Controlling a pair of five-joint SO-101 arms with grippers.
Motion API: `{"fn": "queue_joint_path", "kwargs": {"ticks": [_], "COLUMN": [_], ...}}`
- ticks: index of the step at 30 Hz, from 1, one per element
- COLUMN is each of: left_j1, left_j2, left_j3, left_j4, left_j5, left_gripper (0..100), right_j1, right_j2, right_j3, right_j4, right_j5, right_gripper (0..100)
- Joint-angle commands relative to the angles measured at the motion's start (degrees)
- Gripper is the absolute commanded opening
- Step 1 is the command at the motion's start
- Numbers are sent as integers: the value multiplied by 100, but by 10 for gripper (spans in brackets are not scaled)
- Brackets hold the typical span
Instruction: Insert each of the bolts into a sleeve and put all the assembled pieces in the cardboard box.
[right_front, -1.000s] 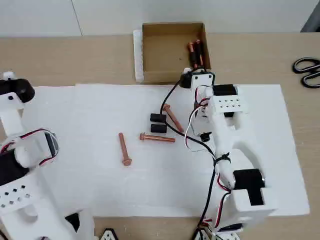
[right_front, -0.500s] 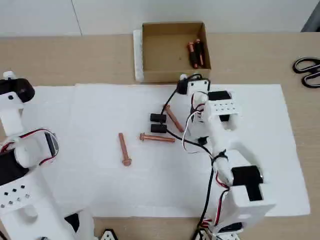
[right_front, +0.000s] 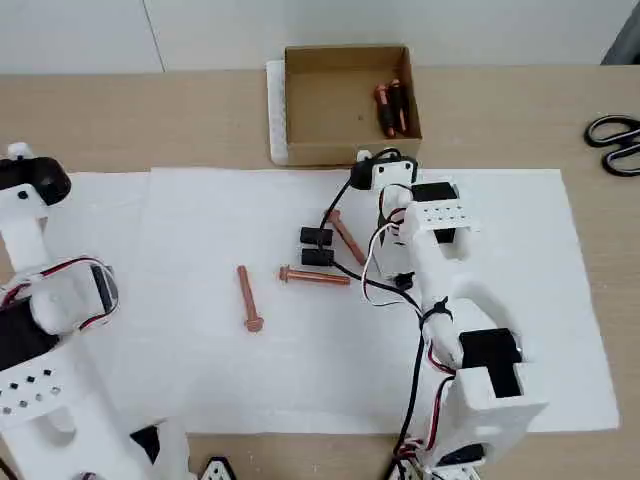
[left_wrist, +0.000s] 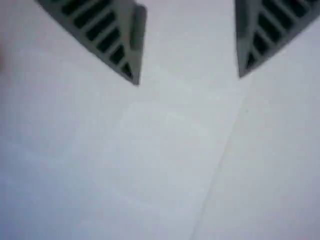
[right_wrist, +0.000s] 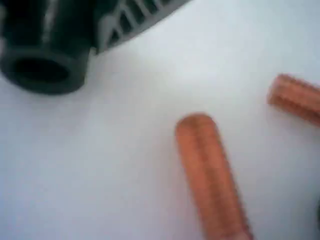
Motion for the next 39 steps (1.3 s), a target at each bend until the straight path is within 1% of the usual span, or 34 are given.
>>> {"fn": "queue_joint_path", "kwargs": {"ticks": [1,4,17,19,23,28,30,32,39], "left_j1": [26,26,26,26,26,26,26,26,44], "left_j2": [-9,-9,-9,-9,-9,-9,-9,-9,70], "left_j3": [-31,-40,-40,-40,-40,-48,-57,-110,-576], "left_j4": [105,105,105,105,105,105,105,105,105], "left_j5": [35,35,35,35,35,35,35,26,18], "left_gripper": [119,119,119,119,119,119,119,121,123], "right_j1": [-259,-295,-295,-286,-251,-233,-180,-119,48], "right_j2": [198,198,207,207,207,145,127,-31,-1147], "right_j3": [18,18,18,18,18,0,-211,-651,-1846], "right_j4": [-180,-180,-180,-180,-207,-154,101,646,1868], "right_j5": [-88,-70,-62,-53,-44,-44,-44,-44,202], "right_gripper": [111,135,132,110,25,18,18,17,17]}}
